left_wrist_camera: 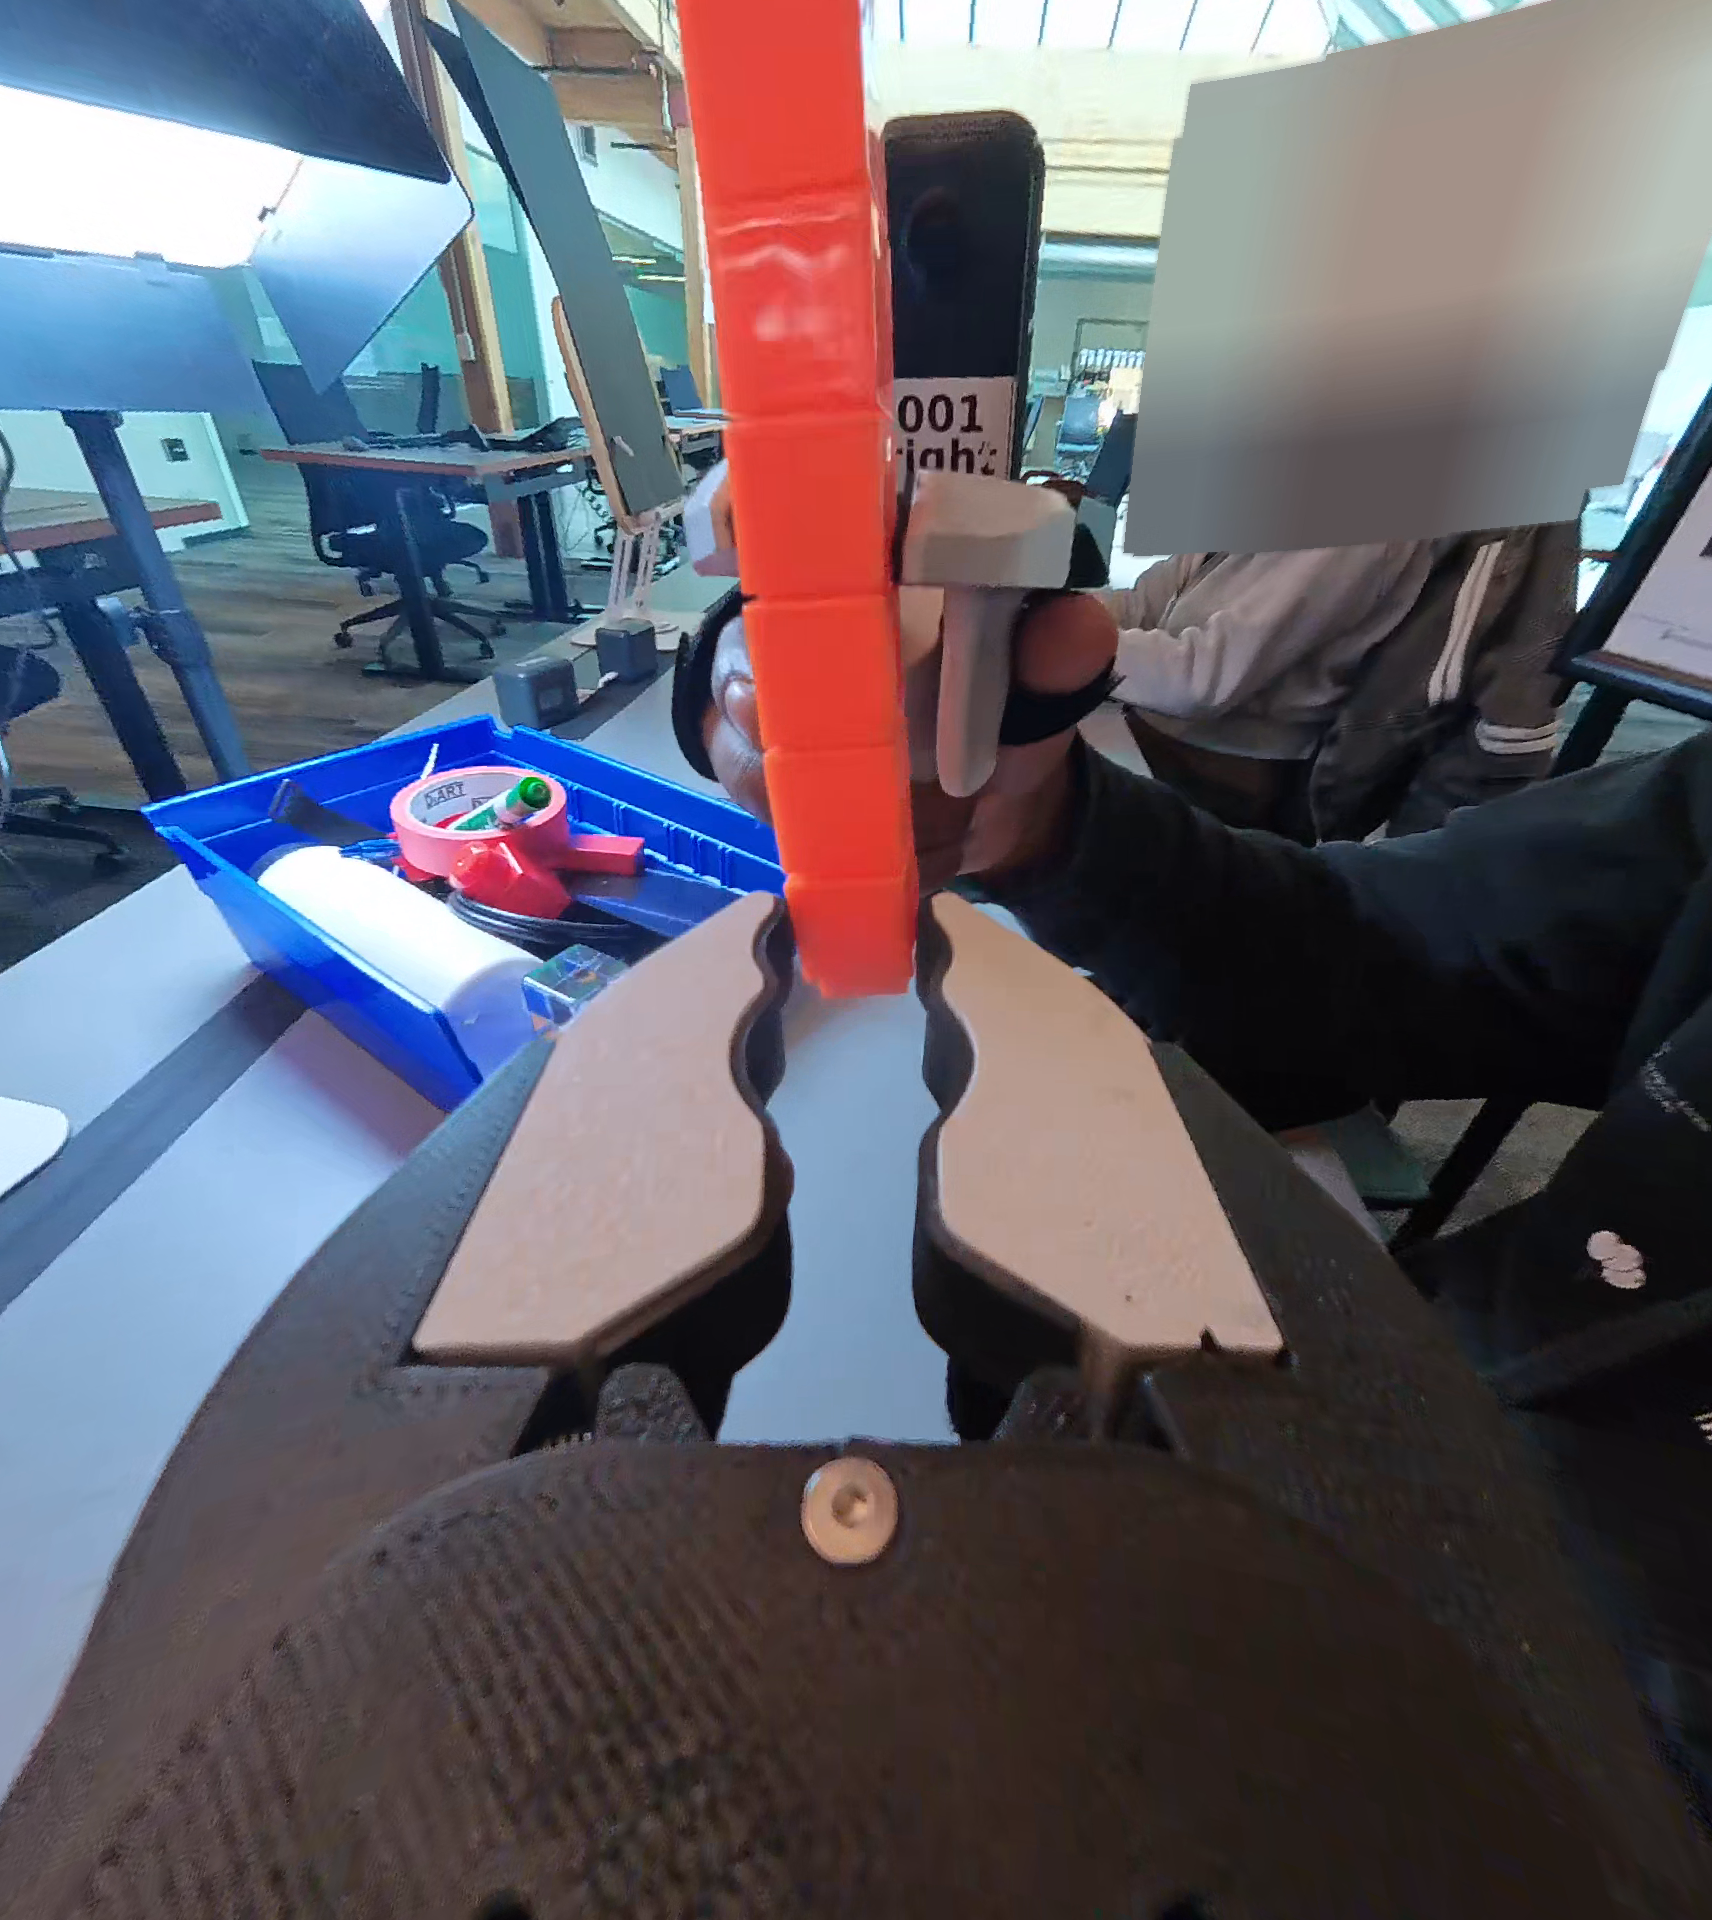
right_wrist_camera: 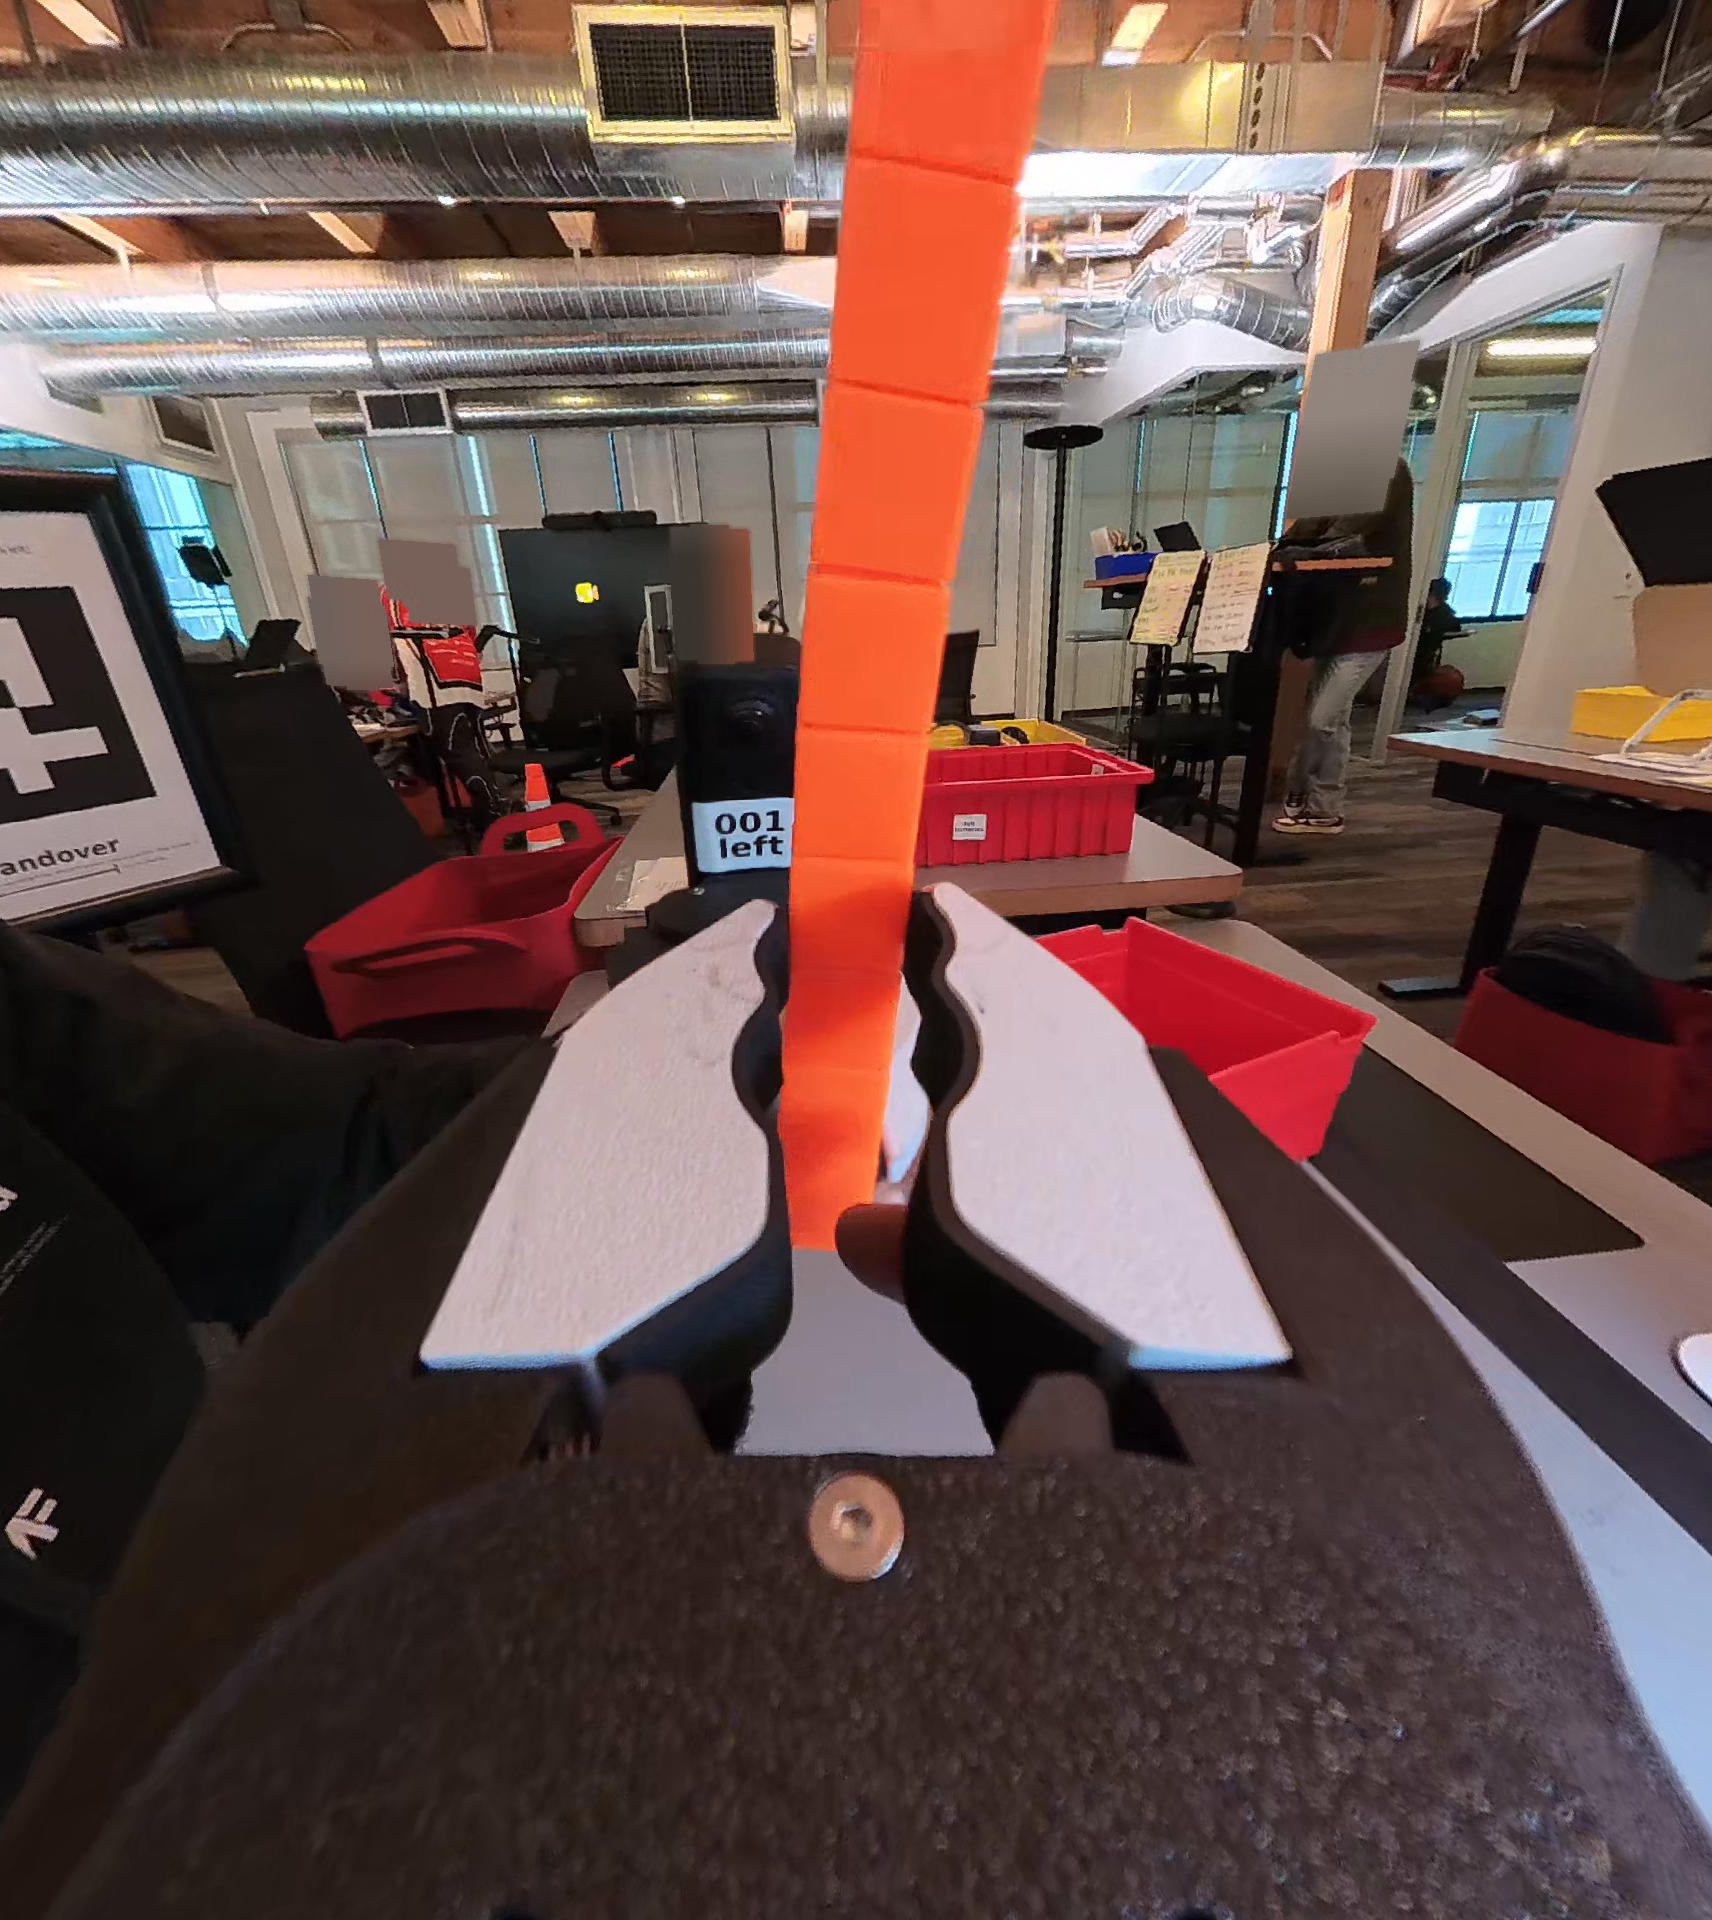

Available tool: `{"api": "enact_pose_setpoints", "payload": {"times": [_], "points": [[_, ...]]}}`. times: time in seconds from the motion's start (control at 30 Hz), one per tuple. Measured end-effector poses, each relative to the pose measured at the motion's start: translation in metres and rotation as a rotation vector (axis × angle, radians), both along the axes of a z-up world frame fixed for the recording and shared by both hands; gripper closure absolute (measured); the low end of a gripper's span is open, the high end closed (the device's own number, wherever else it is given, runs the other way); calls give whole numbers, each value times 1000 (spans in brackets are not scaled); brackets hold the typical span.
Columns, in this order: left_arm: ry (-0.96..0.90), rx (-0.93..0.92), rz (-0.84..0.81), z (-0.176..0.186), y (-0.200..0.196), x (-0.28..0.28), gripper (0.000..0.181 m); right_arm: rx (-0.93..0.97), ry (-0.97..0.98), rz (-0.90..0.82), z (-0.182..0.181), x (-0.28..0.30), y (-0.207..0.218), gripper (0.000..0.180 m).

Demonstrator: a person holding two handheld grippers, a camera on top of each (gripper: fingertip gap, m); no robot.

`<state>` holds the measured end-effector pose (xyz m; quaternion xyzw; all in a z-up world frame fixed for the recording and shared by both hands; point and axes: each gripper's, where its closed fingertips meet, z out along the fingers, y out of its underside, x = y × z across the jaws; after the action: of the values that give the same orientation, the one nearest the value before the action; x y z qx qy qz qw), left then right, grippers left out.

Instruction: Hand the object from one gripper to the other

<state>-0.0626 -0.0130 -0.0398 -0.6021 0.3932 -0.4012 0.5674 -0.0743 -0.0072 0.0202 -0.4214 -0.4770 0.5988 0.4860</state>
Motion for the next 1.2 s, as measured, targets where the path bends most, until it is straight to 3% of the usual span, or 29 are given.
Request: {"api": "enact_pose_setpoints", "payload": {"times": [0.1, 0.2, 0.3, 0.43, 0.47, 0.53, 0.83, 0.93, 1.03, 1.2], "points": [[-53, 24, 11, 8, 0, -2, 159, -3, 43, -4, 5, 1, -2, 157], [-115, 21, 13, 17, 1, -7, 159, 27, -54, 33, -11, -7, -7, 142], [-119, 25, 16, 18, 1, -9, 159, 11, -71, 25, -19, -15, -7, 157], [-125, 10, 10, 19, 1, -10, 157, 18, -98, 23, -23, -15, -5, 158], [-147, 3, 5, 23, 1, -14, 144, 30, -106, 18, -24, -14, -4, 158], [-188, -6, -10, 32, -2, -21, 138, 41, -138, 17, -30, -15, -3, 158], [-116, -4, 37, 27, 2, -23, 160, 54, -203, 49, -51, -27, -8, 158], [-112, 8, 42, 26, 3, -23, 160, 78, -197, 24, -42, -17, -1, 142], [-92, 0, 33, 21, 3, -19, 160, 72, -137, 1, -23, -3, 3, 145], [-83, -23, 23, 10, 5, -8, 160, 55, -156, 19, -29, -11, -3, 158]]}}
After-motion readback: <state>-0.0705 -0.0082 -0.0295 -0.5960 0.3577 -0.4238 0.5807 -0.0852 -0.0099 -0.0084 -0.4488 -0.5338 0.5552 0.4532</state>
